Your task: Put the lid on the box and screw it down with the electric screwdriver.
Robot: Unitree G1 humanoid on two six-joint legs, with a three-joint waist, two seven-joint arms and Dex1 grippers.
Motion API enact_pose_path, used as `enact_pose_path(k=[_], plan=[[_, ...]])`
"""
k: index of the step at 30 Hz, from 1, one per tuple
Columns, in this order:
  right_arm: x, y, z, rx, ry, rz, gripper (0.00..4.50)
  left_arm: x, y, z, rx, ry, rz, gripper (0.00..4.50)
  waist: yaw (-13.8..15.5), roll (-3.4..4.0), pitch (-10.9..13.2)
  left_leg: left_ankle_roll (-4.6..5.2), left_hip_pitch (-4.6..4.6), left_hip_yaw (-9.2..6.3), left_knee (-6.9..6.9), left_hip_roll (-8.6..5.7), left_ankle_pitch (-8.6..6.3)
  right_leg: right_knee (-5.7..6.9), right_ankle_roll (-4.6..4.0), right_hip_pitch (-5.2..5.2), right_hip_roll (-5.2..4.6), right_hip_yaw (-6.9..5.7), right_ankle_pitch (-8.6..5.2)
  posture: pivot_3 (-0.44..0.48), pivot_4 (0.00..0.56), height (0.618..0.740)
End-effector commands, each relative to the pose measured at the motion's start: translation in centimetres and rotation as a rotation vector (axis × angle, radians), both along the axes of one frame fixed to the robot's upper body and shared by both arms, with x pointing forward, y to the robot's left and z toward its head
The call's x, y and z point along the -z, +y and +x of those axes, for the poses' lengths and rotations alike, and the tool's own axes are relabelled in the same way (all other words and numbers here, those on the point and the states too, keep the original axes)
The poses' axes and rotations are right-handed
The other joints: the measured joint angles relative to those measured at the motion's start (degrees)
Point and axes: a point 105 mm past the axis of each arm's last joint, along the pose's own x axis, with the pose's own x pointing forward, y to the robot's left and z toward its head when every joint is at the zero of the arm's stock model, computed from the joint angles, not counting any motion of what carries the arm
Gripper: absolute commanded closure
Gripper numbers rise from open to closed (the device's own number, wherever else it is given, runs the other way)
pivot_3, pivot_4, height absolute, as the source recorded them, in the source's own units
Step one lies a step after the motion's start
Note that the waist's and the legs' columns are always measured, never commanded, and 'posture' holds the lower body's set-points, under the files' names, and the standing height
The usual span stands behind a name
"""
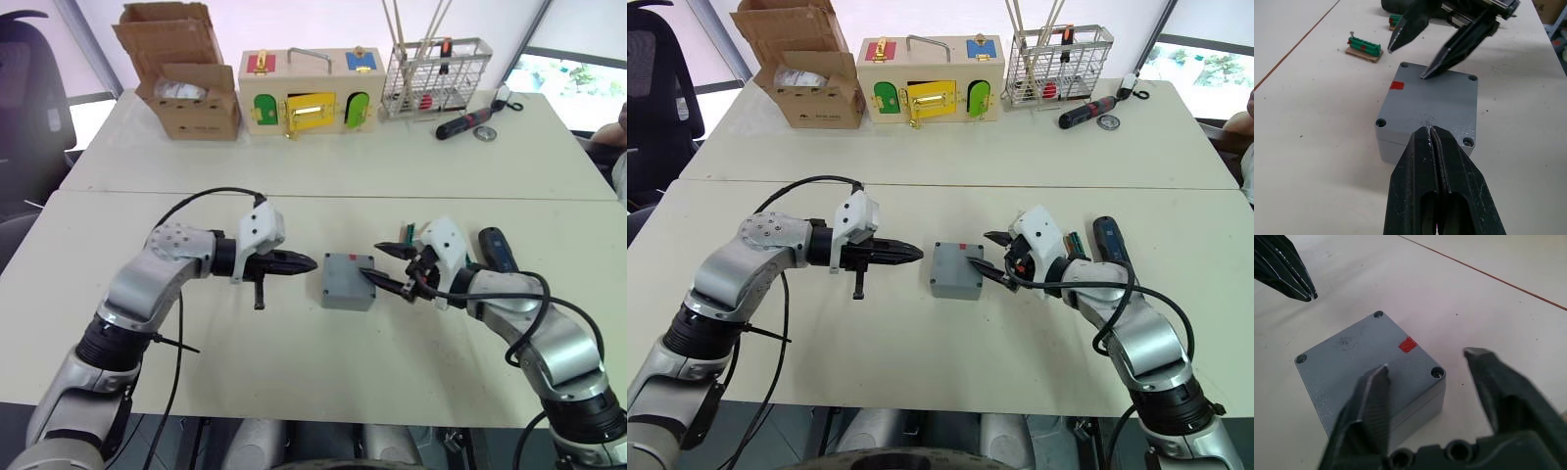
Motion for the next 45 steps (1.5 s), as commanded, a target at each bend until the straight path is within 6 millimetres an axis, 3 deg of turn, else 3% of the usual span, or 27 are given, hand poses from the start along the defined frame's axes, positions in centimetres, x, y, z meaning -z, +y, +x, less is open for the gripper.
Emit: enact_pose_path(k=[1,3,4,7,9,12,15,22,32,44,45], plan=[[-2.9,-0.7,-0.3,-0.004,-0.079,0.001,0.58,-1.1,-0.7,-0.2,0.036,-0.055,-0.023,4.5,0.02,0.0,0.0,0.0,0.0,0.0,0.0,0.0,0.0,0.0,0.0,0.0,0.0,0.0,0.0,0.0,0.15,0.74],[-4.4,-1.6,-0.1,0.027,-0.104,0.008,0.08,-1.4,-0.9,-0.1,0.044,-0.06,-0.039,4.5,0.09,0.0,0.0,0.0,0.0,0.0,0.01,-0.01,0.0,0.0,0.0,0.0,-0.01,0.0,0.0,0.0,0.15,0.74],[-5.8,-2.7,0.2,0.063,-0.111,0.035,0.04,-1.8,-1.2,0.0,0.055,-0.062,-0.058,4.5,0.06,-0.01,0.0,0.0,0.0,0.0,0.02,-0.01,0.0,0.0,0.0,0.02,-0.01,0.0,0.0,0.0,0.15,0.74],[-9.7,-7.4,0.4,0.177,-0.077,0.048,0.04,-3.4,-2.2,-0.3,0.125,-0.065,-0.116,4.5,0.28,0.0,0.02,0.0,-0.02,-0.01,0.05,-0.02,0.0,-0.02,0.0,0.04,-0.02,-0.02,0.0,0.0,0.15,0.74],[-10.7,-11.1,0.1,0.278,0.041,-0.011,0.04,-3.9,-2.9,-0.8,0.193,-0.073,-0.131,4.5,0.54,0.02,0.03,0.01,-0.03,-0.03,0.07,-0.06,0.0,-0.03,0.0,0.09,-0.07,-0.04,0.0,0.0,0.15,0.74],[-9.4,-16.4,-1.3,0.437,0.342,-0.116,0.04,-3.5,-4.1,-1.7,0.311,-0.109,-0.103,4.5,0.19,0.05,0.0,0.12,-0.01,-0.01,-0.02,-0.06,-0.06,-0.19,-0.02,0.15,-0.09,-0.08,0.0,0.0,0.15,0.74],[-8.3,-19.0,-2.1,0.524,0.499,-0.144,0.04,-3.2,-5.0,-2.4,0.37,-0.131,-0.098,4.5,-0.42,0.01,0.0,0.18,0.0,0.14,-0.08,0.03,-0.1,-0.26,-0.02,0.11,-0.1,-0.07,0.0,0.0,0.15,0.74],[-5.3,-19.8,-2.6,0.551,0.738,-0.107,0.04,-2.5,-6.1,-3.8,0.383,-0.141,-0.132,4.5,-1.52,0.11,-0.01,0.19,0.06,0.32,-0.02,0.09,-0.11,-0.17,-0.01,0.06,-0.09,0.07,-0.01,0.0,0.15,0.74],[-2.2,-19.9,-0.3,0.603,0.871,-0.121,0.04,-2.0,-5.7,-5.0,0.313,-0.14,-0.111,4.5,-0.83,0.13,0.0,0.17,0.01,0.3,0.0,0.05,-0.1,-0.19,0.0,0.0,-0.12,0.08,-0.01,0.0,0.15,0.74],[1.6,-19.9,-0.3,0.597,0.977,-0.255,0.04,-1.9,-5.8,-4.9,0.266,-0.137,-0.103,4.5,0.13,0.09,-0.02,0.17,0.0,0.3,0.04,0.03,-0.1,-0.21,-0.01,0.02,-0.11,0.07,0.0,0.0,0.15,0.74],[2.1,-19.9,-0.4,0.592,0.978,-0.277,0.27,-1.9,-5.9,-4.9,0.264,-0.137,-0.104,4.5,0.11,0.06,-0.04,0.16,0.01,0.3,0.05,0.03,-0.1,-0.21,-0.01,0.04,-0.11,0.07,0.0,0.0,0.15,0.74]])
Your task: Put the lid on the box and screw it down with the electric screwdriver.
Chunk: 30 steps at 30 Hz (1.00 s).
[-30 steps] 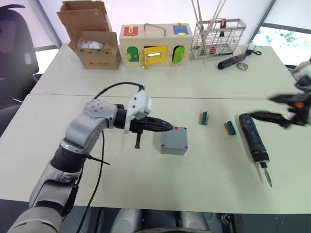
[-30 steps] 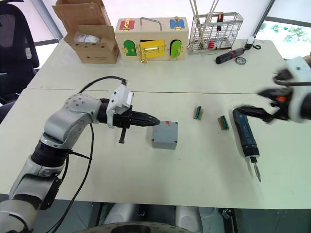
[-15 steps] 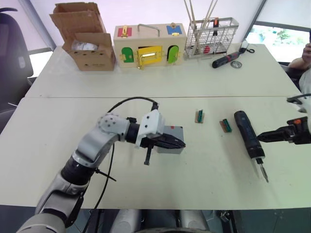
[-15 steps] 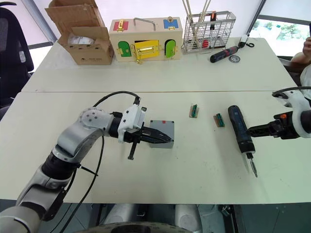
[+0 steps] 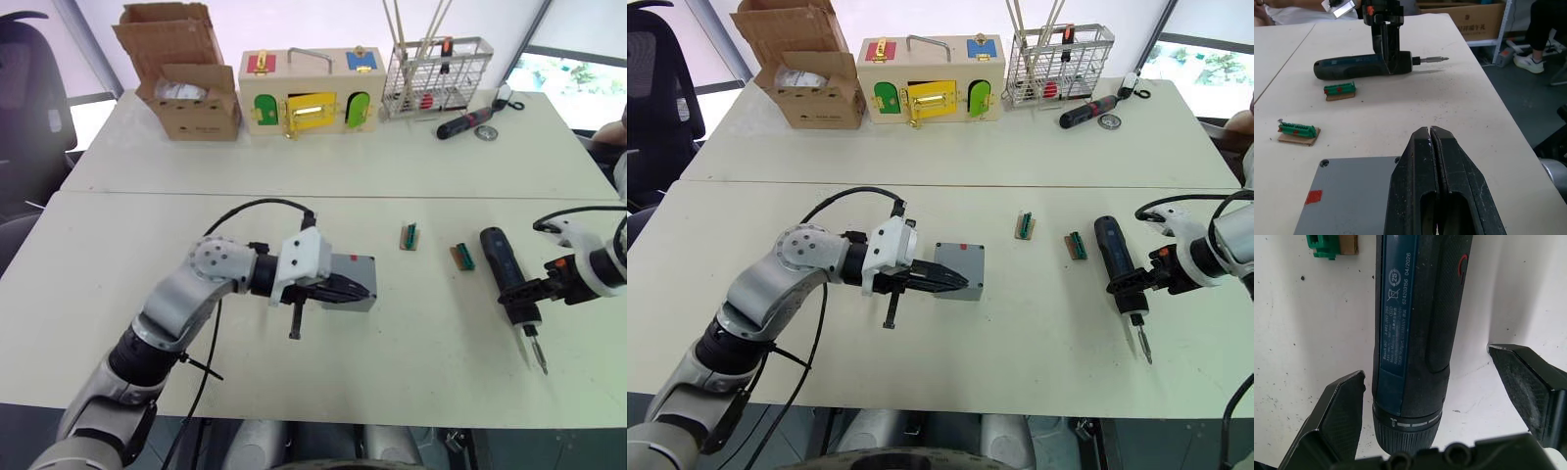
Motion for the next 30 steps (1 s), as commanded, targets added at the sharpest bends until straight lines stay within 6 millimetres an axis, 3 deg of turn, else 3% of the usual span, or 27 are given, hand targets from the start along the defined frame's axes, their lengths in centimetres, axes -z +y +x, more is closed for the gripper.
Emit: enact_pose_path(k=[1,8,16,20,24,27,30], plan=[[1.4,0.0,-0.1,-0.046,0.024,-0.057,0.55,-0.6,-0.4,-0.4,0.012,-0.024,-0.014,4.5,-0.02,-0.05,-0.03,0.0,0.01,0.0,0.01,0.0,0.0,0.0,0.0,0.02,0.0,0.0,0.0,0.0,0.15,0.74],[2.9,-0.2,-1.2,-0.137,0.056,-0.133,2.44,-0.6,-0.5,-0.2,0.016,-0.021,-0.014,4.5,0.03,-0.3,-0.18,0.0,0.03,-0.09,0.04,0.01,0.0,0.01,0.0,0.07,0.02,-0.05,0.0,0.0,0.15,0.74],[3.8,-0.5,-2.5,-0.17,0.081,-0.153,2.53,-0.6,-0.5,0.0,0.018,-0.023,-0.013,4.5,0.36,-0.46,-0.28,-0.01,0.03,-0.29,0.04,-0.02,0.0,-0.02,0.0,0.18,0.01,-0.14,0.0,0.0,0.15,0.74],[3.7,-0.4,-2.0,-0.146,0.043,-0.138,2.53,-0.5,-0.5,0.3,0.014,-0.024,-0.01,4.5,0.44,-0.47,-0.28,-0.02,0.03,-0.36,0.04,-0.03,0.0,-0.06,0.0,0.25,0.01,-0.16,0.0,0.0,0.15,0.74],[0.9,0.5,0.6,-0.088,-0.126,-0.007,2.54,-0.6,-0.1,1.1,-0.008,-0.016,-0.015,4.5,-0.04,-0.68,-0.39,-0.04,0.1,-0.37,0.05,-0.02,0.01,-0.14,0.0,0.37,0.03,-0.17,0.0,0.0,0.15,0.74],[-3.5,1.1,2.1,-0.055,-0.296,0.126,2.54,-0.8,0.6,2.1,-0.034,-0.007,-0.016,4.5,-0.59,-0.47,-0.29,-0.07,0.12,-0.26,0.04,-0.03,0.03,-0.09,-0.01,0.31,0.03,-0.11,0.0,0.0,0.15,0.74],[-7.5,1.5,2.1,0.006,-0.432,0.267,2.54,-0.9,1.2,3.2,-0.047,-0.013,0.001,4.5,-0.38,0.3,-0.2,-0.07,-0.02,-0.12,-0.02,-0.04,0.04,0.05,0.0,-0.03,0.01,-0.01,0.0,0.0,0.15,0.74]])
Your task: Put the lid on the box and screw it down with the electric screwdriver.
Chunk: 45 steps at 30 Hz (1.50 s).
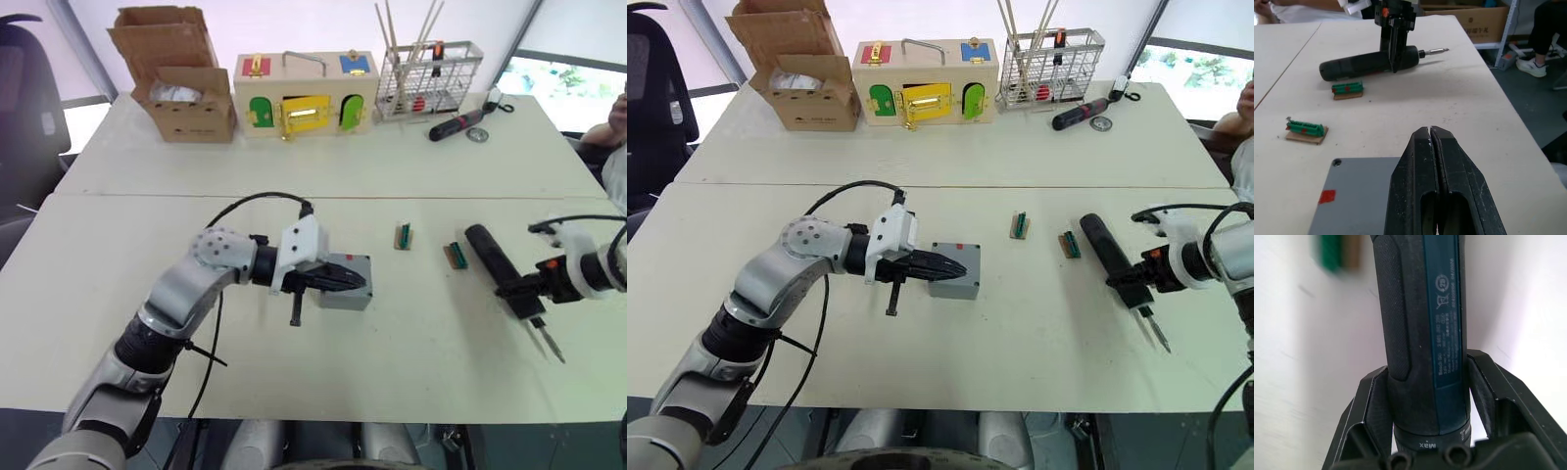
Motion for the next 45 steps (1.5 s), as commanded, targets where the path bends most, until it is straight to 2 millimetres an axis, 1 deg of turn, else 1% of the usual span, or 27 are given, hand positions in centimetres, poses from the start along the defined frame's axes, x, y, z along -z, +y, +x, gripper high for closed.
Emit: enact_pose_path(k=[1,3,5,6,7,9,10,11,13,14,15,18,21,22,25,29,32,37,45], plan=[[-7.3,0.5,0.5,0.065,-0.253,0.195,2.54,-1.2,0.8,1.2,-0.011,-0.059,-0.005,4.5,0.32,0.23,-0.02,0.0,-0.03,0.03,-0.05,0.0,0.0,0.04,0.0,-0.09,0.0,-0.01,0.0,0.0,0.15,0.74],[-10.4,1.2,0.1,0.127,-0.376,0.431,2.54,-1.4,0.9,1.8,-0.012,-0.06,-0.001,4.5,0.55,0.23,-0.01,0.0,-0.04,0.01,-0.16,0.04,0.0,0.03,0.0,-0.15,0.01,-0.05,0.0,0.0,0.15,0.74],[-12.8,2.3,-0.1,0.118,-0.535,0.588,2.54,-1.6,1.1,2.3,-0.013,-0.052,-0.006,4.5,0.56,0.23,-0.01,-0.01,-0.05,-0.03,-0.17,0.04,0.0,0.0,0.0,-0.12,0.02,-0.09,0.0,0.0,0.15,0.74],[-13.8,2.9,-0.2,0.106,-0.623,0.636,2.54,-1.7,1.1,2.5,-0.015,-0.047,-0.01,4.5,0.57,0.22,-0.01,-0.01,-0.06,-0.04,-0.14,0.04,0.0,0.01,0.0,-0.1,0.01,-0.09,0.0,0.0,0.15,0.74],[-14.3,3.3,-0.2,0.105,-0.683,0.665,2.54,-1.8,1.2,2.6,-0.015,-0.043,-0.012,4.5,0.55,0.22,-0.01,-0.01,-0.06,-0.05,-0.1,0.03,0.0,0.02,0.0,-0.09,0.0,-0.09,0.0,0.0,0.15,0.74],[-15.5,5.5,-0.5,0.092,-0.855,0.676,2.54,-2.1,1.4,2.9,-0.016,-0.031,-0.015,4.5,0.53,0.22,-0.02,-0.01,-0.06,-0.06,-0.07,0.03,0.0,0.03,0.0,-0.06,0.0,-0.08,0.0,0.0,0.15,0.74],[-15.8,6.3,-0.7,0.099,-0.913,0.675,2.54,-2.1,1.4,3.0,-0.015,-0.025,-0.016,4.5,0.5,0.24,-0.03,-0.01,-0.05,-0.04,-0.04,0.02,0.01,0.06,0.0,-0.08,-0.01,-0.06,0.0,0.0,0.15,0.74],[-15.9,7.6,-0.8,0.098,-0.966,0.673,2.54,-2.2,1.5,3.1,-0.014,-0.02,-0.016,4.5,0.45,0.24,-0.03,-0.03,-0.06,-0.05,-0.05,0.02,0.02,0.09,0.01,-0.11,-0.01,-0.05,0.0,0.0,0.15,0.74],[-15.4,11.1,-1.0,0.07,-1.066,0.65,2.54,-2.2,1.6,3.3,-0.015,-0.008,-0.005,4.5,0.32,0.25,-0.03,-0.04,-0.06,-0.04,-0.05,0.01,0.02,0.37,0.01,-0.26,-0.01,-0.01,0.0,0.0,0.15,0.74],[-15.3,12.6,-1.1,0.073,-1.111,0.626,2.54,-2.1,1.7,3.4,-0.017,-0.004,0.005,4.5,0.21,0.26,-0.04,-0.05,-0.06,-0.06,-0.06,0.0,0.02,0.72,0.01,-0.33,-0.01,0.0,0.0,0.0,0.15,0.74],[-15.5,13.6,-1.1,0.086,-1.172,0.603,2.54,-2.0,1.9,3.5,-0.021,0.001,0.016,4.5,0.17,0.26,-0.04,-0.05,-0.05,-0.06,-0.07,-0.03,0.02,0.83,0.01,-0.46,-0.02,0.02,0.0,0.0,0.15,0.74],[-16.0,15.0,-1.0,0.126,-1.277,0.567,2.54,-1.8,2.3,3.6,-0.027,0.011,0.03,4.5,0.04,0.27,-0.04,-0.06,-0.06,-0.04,-0.06,-0.1,0.03,0.89,0.0,-0.54,-0.04,0.07,0.0,0.0,0.15,0.74],[-14.8,17.8,-1.5,0.037,-1.321,0.466,2.54,-0.8,2.6,3.6,-0.033,0.024,0.067,4.5,0.07,0.25,-0.05,-0.06,-0.06,-0.1,-0.03,-0.14,0.03,0.87,0.0,-0.48,-0.03,0.06,0.0,0.0,0.15,0.74],[-14.2,18.3,-1.6,0.021,-1.325,0.45,2.54,-0.6,2.6,3.6,-0.034,0.024,0.077,4.5,-0.12,0.25,-0.05,-0.06,-0.05,-0.11,-0.04,-0.14,0.03,0.87,0.0,-0.48,-0.02,0.06,0.0,0.0,0.15,0.74],[-12.9,19.2,-1.8,0.018,-1.335,0.427,2.54,0.6,2.4,3.8,-0.045,0.016,0.109,4.5,-1.11,0.25,-0.05,-0.06,-0.05,-0.11,-0.06,-0.14,0.03,0.89,0.0,-0.48,-0.01,0.05,0.0,0.0,0.15,0.74],[-11.1,20.5,-1.6,-0.025,-1.347,0.342,2.54,1.5,1.9,4.5,-0.076,-0.011,0.125,4.5,-1.31,0.25,-0.05,-0.08,-0.04,-0.09,-0.05,-0.12,0.05,0.87,0.01,-0.47,0.02,0.05,0.0,0.0,0.15,0.74],[-10.8,20.9,-1.5,-0.032,-1.357,0.341,2.54,1.5,1.6,4.3,-0.061,-0.011,0.13,4.5,-1.35,0.25,-0.05,-0.08,-0.04,-0.08,-0.05,-0.1,0.06,0.86,0.01,-0.49,0.06,0.05,0.0,0.0,0.15,0.74],[-9.8,21.7,-1.6,-0.065,-1.326,0.355,2.54,2.8,2.2,3.9,-0.031,-0.03,0.205,4.5,-1.2,0.25,-0.05,-0.09,-0.04,-0.09,-0.06,-0.08,0.06,0.85,0.01,-0.47,0.07,0.05,0.0,0.0,0.15,0.74],[-8.5,22.2,-1.4,-0.076,-1.304,0.352,2.54,2.9,2.1,3.7,-0.022,-0.032,0.206,4.5,-1.14,0.25,-0.05,-0.09,-0.03,-0.11,-0.04,-0.09,0.06,0.84,0.01,-0.44,0.07,0.04,0.0,0.0,0.15,0.74]])
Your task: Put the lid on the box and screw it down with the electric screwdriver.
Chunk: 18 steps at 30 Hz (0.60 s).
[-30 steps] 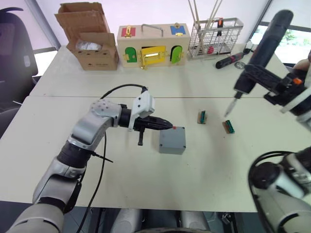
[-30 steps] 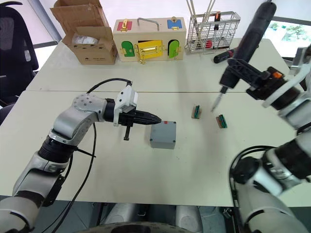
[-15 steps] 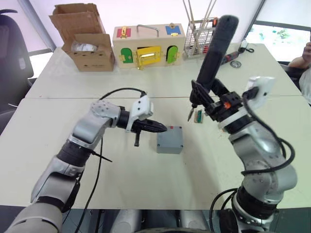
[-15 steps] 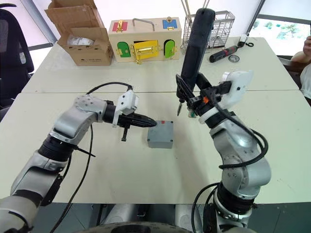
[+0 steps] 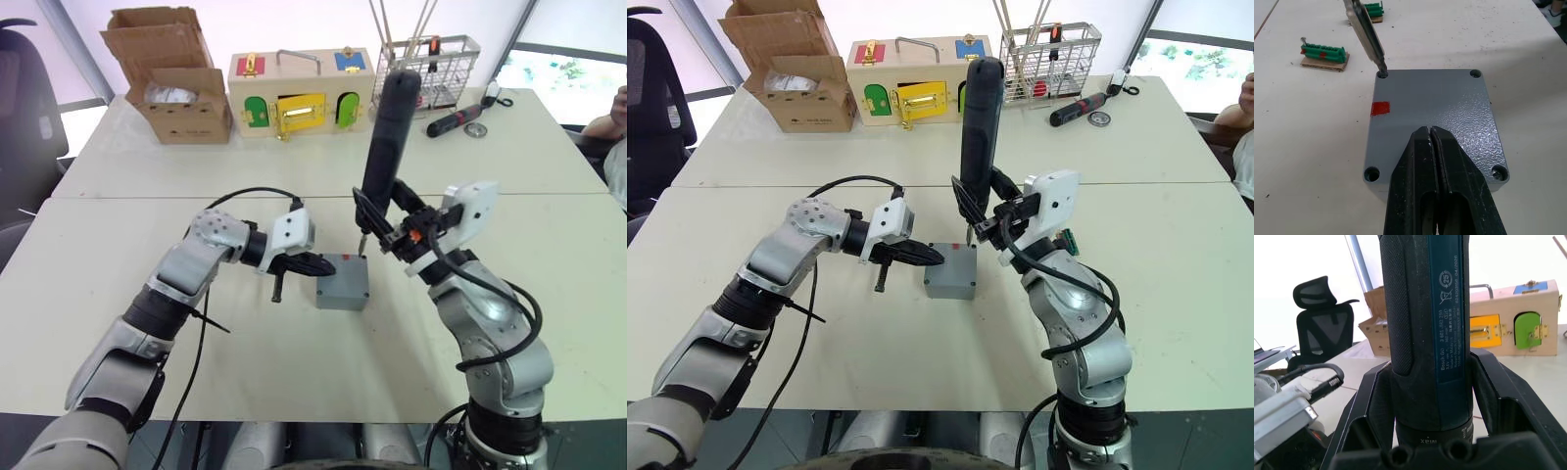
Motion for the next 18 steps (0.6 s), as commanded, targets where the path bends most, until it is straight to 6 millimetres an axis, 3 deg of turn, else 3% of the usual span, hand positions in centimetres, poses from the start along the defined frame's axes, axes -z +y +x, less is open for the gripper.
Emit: enact_pose_path(k=[1,18], plan=[[-1.5,0.15,-0.74,-0.005,-0.092,0.011,2.54,0.01,0.0,-0.23,0.011,-0.013,0.009,4.5,0.0,0.0,0.0,0.0,0.0,0.0,0.0,0.0,0.0,0.0,0.0,0.0,0.0,0.0,0.0,0.0,0.15,0.74],[-0.91,-0.55,-0.24,0.033,-0.085,0.006,2.54,0.0,-0.28,-0.24,0.015,-0.013,0.001,4.5,0.03,0.0,0.0,0.0,0.02,-0.01,0.0,0.0,0.0,0.0,0.0,0.03,0.01,-0.01,0.0,0.0,0.15,0.74]])
